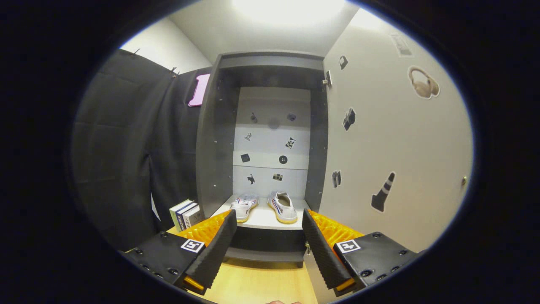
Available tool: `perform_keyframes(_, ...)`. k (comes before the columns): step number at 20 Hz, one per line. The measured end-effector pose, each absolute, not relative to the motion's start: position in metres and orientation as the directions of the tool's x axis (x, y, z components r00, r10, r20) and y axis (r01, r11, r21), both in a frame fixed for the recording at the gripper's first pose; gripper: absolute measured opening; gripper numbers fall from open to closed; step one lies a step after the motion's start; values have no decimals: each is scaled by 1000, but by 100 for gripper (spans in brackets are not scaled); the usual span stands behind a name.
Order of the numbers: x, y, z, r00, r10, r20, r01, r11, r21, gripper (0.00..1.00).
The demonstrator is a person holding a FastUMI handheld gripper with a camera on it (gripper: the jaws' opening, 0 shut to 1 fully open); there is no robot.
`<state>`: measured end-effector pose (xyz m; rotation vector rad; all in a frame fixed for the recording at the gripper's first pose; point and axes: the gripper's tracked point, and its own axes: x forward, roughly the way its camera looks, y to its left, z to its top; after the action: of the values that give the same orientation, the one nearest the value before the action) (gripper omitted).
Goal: Open the shoe cabinet door, grab the shoes and put them into the shoe cabinet, then close the shoe cabinet door.
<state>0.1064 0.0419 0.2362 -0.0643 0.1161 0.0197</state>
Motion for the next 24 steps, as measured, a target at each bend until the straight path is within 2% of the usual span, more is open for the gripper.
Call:
perform_keyframes(4, 60, 32, 251, 991, 35, -130, -35, 999, -2, 98)
perform_keyframes(8, 11, 14, 270, 996, 36, -81, -35, 999, 12, 98)
perform_keyframes(14, -64, -53, 287, 991, -115, -63, 118, 992, 37, 97)
perform_keyframes(18, -98, -125, 296, 965, -259, -45, 257, 966, -38, 97)
perform_keyframes(21, -101, -178, 297, 935, -354, -33, 352, 934, -67, 97)
perform_keyframes(24, -80, -219, 283, 924, -379, -47, 378, 925, -28, 97)
